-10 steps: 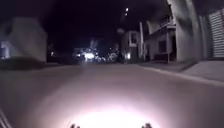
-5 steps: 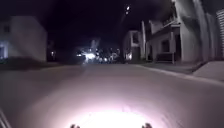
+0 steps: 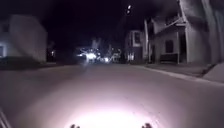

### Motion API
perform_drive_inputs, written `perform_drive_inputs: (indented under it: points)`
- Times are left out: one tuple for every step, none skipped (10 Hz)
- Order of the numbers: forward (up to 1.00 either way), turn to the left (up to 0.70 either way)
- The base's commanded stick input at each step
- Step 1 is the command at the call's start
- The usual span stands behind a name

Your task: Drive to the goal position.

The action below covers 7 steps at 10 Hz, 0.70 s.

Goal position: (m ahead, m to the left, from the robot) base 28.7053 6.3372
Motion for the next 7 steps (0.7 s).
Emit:
perform_drive_inputs:
  points:
    - [0.85, 0.00]
    - [0.85, 0.00]
    - [0.85, 0.00]
    - [0.85, 0.00]
    - [0.85, 0.00]
    - [0.85, 0.00]
    - [0.85, 0.00]
